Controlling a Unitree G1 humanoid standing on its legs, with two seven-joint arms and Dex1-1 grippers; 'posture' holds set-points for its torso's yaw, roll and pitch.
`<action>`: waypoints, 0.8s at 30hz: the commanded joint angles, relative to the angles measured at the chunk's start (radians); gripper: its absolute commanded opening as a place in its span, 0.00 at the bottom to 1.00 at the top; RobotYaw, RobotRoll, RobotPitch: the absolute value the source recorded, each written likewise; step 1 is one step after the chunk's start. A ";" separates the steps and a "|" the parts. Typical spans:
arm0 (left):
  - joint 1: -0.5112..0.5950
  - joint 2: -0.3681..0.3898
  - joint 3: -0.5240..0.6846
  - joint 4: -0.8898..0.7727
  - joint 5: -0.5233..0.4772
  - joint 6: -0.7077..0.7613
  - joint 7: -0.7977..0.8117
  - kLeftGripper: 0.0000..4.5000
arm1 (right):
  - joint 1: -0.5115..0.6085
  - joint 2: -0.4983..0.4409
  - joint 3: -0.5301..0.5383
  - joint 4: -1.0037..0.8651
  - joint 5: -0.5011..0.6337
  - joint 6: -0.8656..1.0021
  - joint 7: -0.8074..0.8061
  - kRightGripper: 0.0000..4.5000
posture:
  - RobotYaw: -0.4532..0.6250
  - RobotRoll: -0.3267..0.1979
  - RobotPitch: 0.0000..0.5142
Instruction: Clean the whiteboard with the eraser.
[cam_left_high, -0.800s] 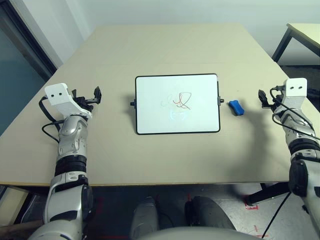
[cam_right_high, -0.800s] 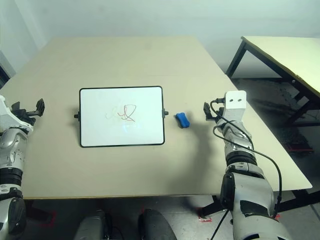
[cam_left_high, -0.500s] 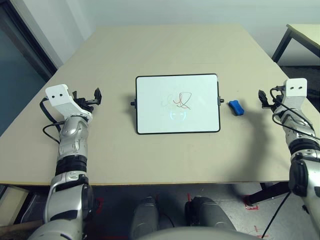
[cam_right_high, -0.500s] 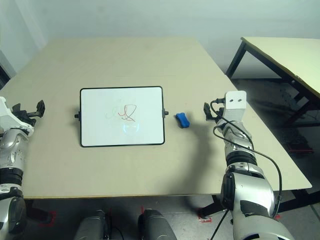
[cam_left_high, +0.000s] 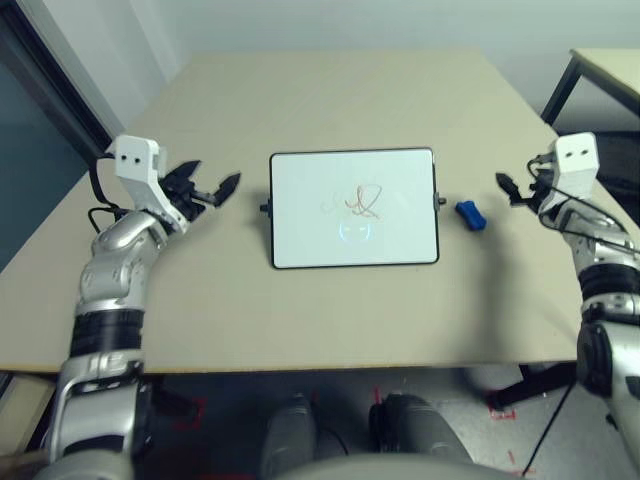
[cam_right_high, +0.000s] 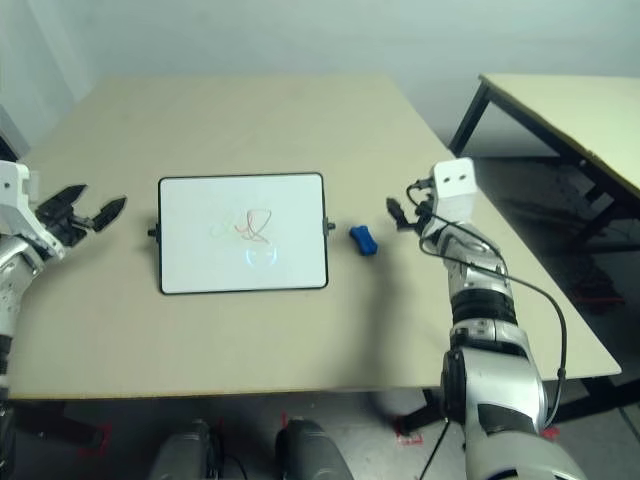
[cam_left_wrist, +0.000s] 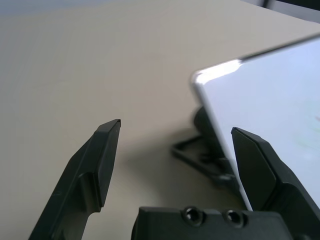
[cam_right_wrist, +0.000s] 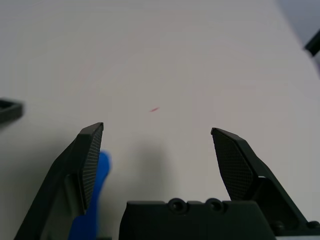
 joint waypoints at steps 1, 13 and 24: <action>-0.036 0.005 -0.065 -0.041 0.000 0.074 -0.049 1.00 | 0.023 0.018 0.041 -0.059 -0.022 0.095 -0.002 1.00 | 0.39 0.62 0.01; -0.209 -0.124 -0.187 0.070 0.058 0.046 -0.099 1.00 | 0.068 0.063 0.053 -0.086 -0.039 0.151 -0.042 1.00 | 0.36 0.62 0.00; -0.250 -0.185 -0.223 0.119 0.091 0.026 -0.135 1.00 | 0.087 0.093 0.055 -0.091 -0.039 0.182 -0.060 0.86 | 0.36 0.62 0.00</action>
